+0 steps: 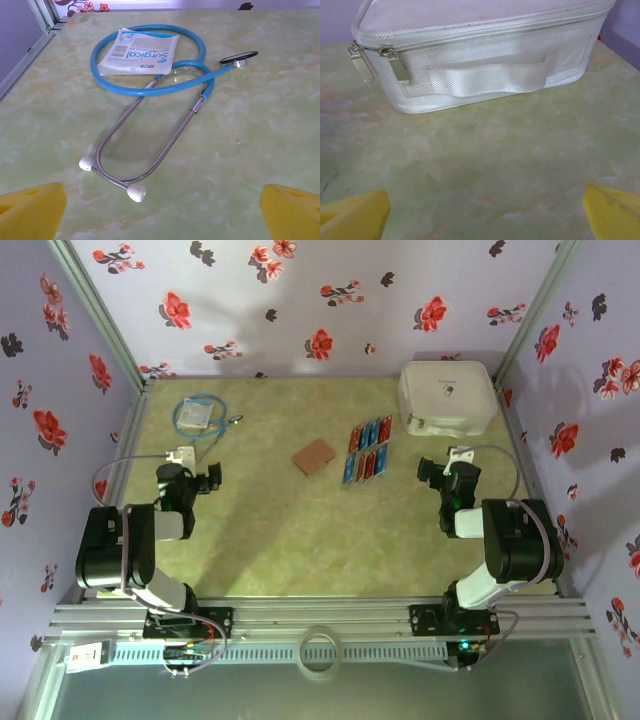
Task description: Put the credit cards into the card holder
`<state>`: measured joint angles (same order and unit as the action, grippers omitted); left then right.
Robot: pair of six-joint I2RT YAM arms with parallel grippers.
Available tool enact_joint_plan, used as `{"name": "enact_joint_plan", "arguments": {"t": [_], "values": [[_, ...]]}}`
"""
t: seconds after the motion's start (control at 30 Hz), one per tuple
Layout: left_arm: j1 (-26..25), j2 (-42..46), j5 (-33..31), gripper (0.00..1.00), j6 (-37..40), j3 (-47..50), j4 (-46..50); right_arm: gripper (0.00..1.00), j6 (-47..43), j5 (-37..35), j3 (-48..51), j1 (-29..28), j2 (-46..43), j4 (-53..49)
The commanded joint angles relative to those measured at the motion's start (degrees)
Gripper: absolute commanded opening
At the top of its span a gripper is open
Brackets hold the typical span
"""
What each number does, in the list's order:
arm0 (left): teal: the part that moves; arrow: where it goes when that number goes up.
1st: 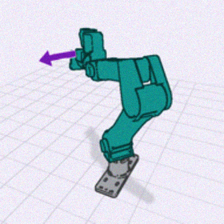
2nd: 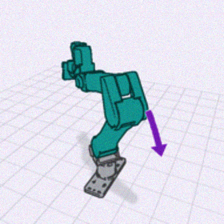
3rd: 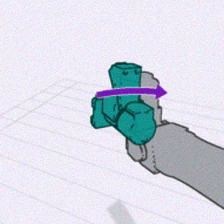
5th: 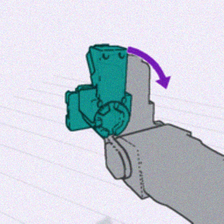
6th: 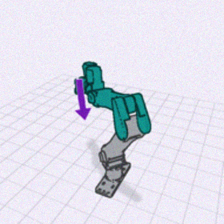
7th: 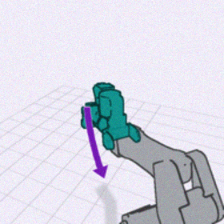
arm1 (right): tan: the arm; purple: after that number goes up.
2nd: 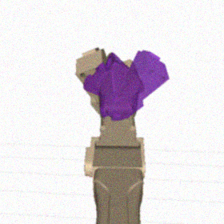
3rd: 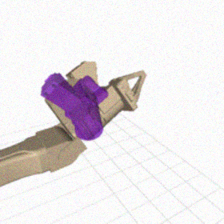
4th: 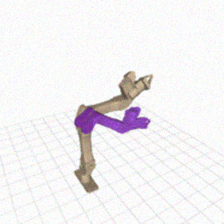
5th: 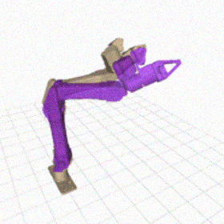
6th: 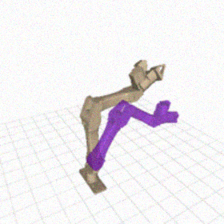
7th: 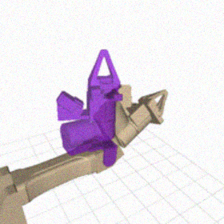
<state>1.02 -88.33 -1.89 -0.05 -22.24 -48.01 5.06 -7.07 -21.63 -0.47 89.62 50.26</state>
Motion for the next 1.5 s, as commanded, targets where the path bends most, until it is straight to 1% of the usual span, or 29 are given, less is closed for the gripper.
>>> {"name": "enact_joint_plan", "arguments": {"t": [0.0, 1.03, 1.27, 1.37, 1.47], "values": [[-0.01, -0.05, -0.95, 1.00, -0.60, -0.70, -1.82, 0.99, -0.31, -0.09, -1.06, 0.03, -0.33, -0.47], [0.13, -0.07, -1.19, 1.00, -1.06, -1.14, -1.12, 0.99, 0.04, 0.12, -1.66, 0.29, 0.04, -1.22], [0.04, 0.33, -1.56, 1.00, -1.11, -0.31, -2.48, 0.99, 0.14, 0.23, -0.95, 0.38, -0.38, -0.24], [-0.03, 3.95, -3.31, 1.00, -1.40, -0.23, 0.32, 0.99, 0.30, -0.98, -0.30, 0.38, -3.32, -0.92], [-0.02, 7.35, -4.65, 1.00, -1.44, -1.47, 5.33, 0.99, 1.56, -4.28, -1.99, 0.38, -9.28, -9.19]]}}
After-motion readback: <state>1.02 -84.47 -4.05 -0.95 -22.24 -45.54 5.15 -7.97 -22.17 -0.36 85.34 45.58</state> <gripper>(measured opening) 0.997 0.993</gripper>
